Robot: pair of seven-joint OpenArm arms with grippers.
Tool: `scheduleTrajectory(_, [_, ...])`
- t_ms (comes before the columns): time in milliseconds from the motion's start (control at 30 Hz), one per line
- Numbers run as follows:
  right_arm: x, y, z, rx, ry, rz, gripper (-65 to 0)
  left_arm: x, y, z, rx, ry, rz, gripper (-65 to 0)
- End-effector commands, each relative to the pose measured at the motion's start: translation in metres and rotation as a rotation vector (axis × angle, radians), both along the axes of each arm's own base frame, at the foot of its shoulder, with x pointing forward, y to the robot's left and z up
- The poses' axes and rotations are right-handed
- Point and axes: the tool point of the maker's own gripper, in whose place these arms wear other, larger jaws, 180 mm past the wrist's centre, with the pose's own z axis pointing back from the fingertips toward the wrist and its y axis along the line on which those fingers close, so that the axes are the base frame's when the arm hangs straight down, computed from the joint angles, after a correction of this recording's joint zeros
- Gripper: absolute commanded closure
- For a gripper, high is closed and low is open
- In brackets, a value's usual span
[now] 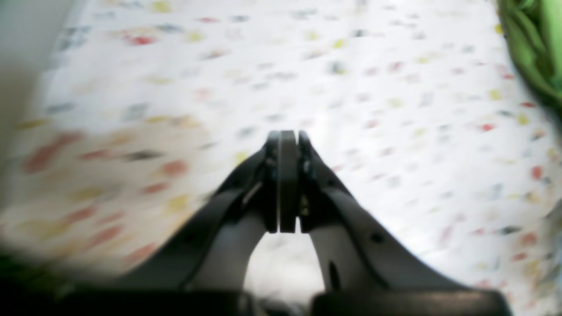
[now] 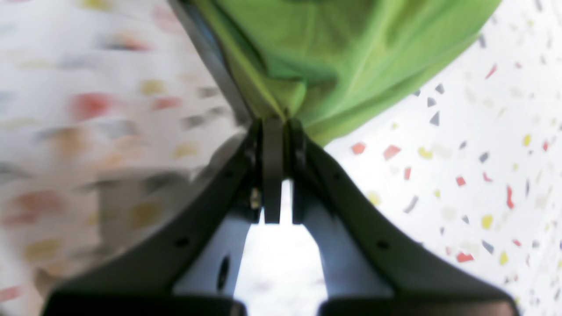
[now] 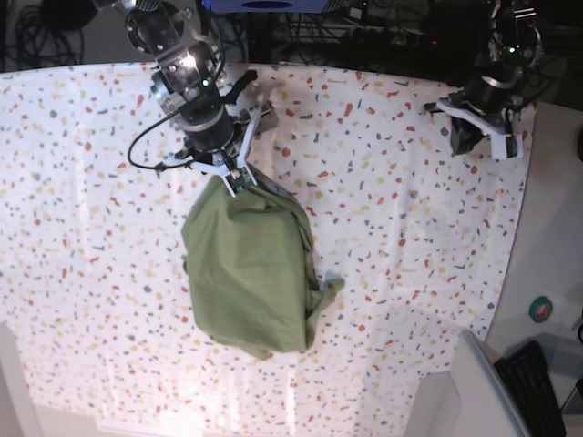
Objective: Layout the t-shirt on the table in an organized manner, then fold the t-shirt properly
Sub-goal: 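Reach both grippers to the crumpled green t-shirt and grasp its edges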
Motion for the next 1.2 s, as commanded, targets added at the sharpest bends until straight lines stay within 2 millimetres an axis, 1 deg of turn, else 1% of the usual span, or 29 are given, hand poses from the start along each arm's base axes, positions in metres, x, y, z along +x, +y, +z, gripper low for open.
scheduleTrajectory(0, [0.011, 0.006, 0.025, 0.037, -0.073, -0.001, 0.0, 0.014, -0.003, 0.008, 0.002, -0.046, -0.016, 0.0])
scheduleTrajectory(33, [0.011, 0.007, 0.031, 0.042, -0.077, -0.006, 0.0, 0.024, -0.014, 0.003, -0.022, -0.049, -0.036, 0.0])
scheduleTrajectory(67, [0.01, 0.006, 0.032, 0.037, -0.066, -0.01, 0.0, 0.035, -0.031, -0.003, -0.049, -0.048, -0.069, 0.0])
scheduleTrajectory(200, [0.009, 0.001, 0.022, 0.008, -0.024, -0.017, 0.0, 0.071, -0.097, -0.029, -0.124, -0.014, -0.223, 0.0])
scheduleTrajectory(267, [0.008, -0.001, 0.02, 0.004, -0.019, -0.021, 0.0, 0.084, -0.116, -0.037, -0.144, 0.001, -0.268, 0.0])
scheduleTrajectory(333, [0.009, -0.007, 0.017, -0.013, -0.017, -0.017, 0.0, 0.098, -0.129, -0.04, -0.207, 0.004, -0.259, 0.0])
scheduleTrajectory(367, [0.007, -0.011, 0.015, -0.027, -0.016, -0.009, 0.0, 0.106, -0.131, -0.041, -0.25, 0.003, -0.235, 0.0])
scheduleTrajectory(400, [0.007, -0.013, 0.015, -0.035, -0.016, -0.003, 0.0, 0.113, -0.133, -0.042, -0.291, 0.003, -0.215, -2.6])
scheduleTrajectory(533, [0.004, -0.02, 0.01, -0.049, -0.004, -0.008, 0.0, 0.139, -0.13, -0.043, -0.375, 0.006, -0.154, -29.6])
scheduleTrajectory(567, [0.002, -0.021, 0.007, -0.054, 0.004, -0.007, 0.0, 0.144, -0.134, -0.043, -0.379, 0.004, -0.158, -34.6])
scheduleTrajectory(600, [0.001, -0.026, 0.002, -0.07, 0.014, -0.005, 0.0, 0.151, -0.14, -0.04, -0.38, -0.002, -0.172, -39.0])
scheduleTrajectory(633, [-0.001, -0.029, -0.002, -0.082, 0.023, -0.001, 0.0, 0.158, -0.146, -0.037, -0.378, -0.007, -0.19, -41.3])
scheduleTrajectory(667, [-0.003, -0.031, -0.006, -0.088, 0.033, 0.0, 0.0, 0.164, -0.154, -0.034, -0.375, -0.012, -0.216, -42.6])
scheduleTrajectory(733, [-0.005, -0.033, -0.011, -0.097, 0.048, 0.001, 0.0, 0.177, -0.164, -0.026, -0.365, -0.024, -0.254, -42.8])
scheduleTrajectory(867, [-0.008, -0.035, -0.015, -0.103, 0.059, 0.002, 0.0, 0.206, -0.174, -0.019, -0.353, -0.029, -0.273, -42.8])
scheduleTrajectory(933, [-0.008, -0.035, -0.015, -0.105, 0.059, 0.002, 0.0, 0.22, -0.183, -0.017, -0.367, -0.02, -0.267, -42.8])
scheduleTrajectory(1033, [-0.007, -0.036, -0.015, -0.106, 0.058, 0.002, 0.0, 0.237, -0.19, -0.016, -0.376, -0.013, -0.253, -42.8])
scheduleTrajectory(1100, [-0.005, -0.036, -0.014, -0.106, 0.053, 0.002, 0.0, 0.245, -0.191, -0.015, -0.381, -0.036, -0.228, -42.8])
scheduleTrajectory(1167, [-0.003, -0.036, -0.013, -0.107, 0.05, 0.0, 0.0, 0.249, -0.192, -0.022, -0.356, -0.043, -0.217, -42.6])
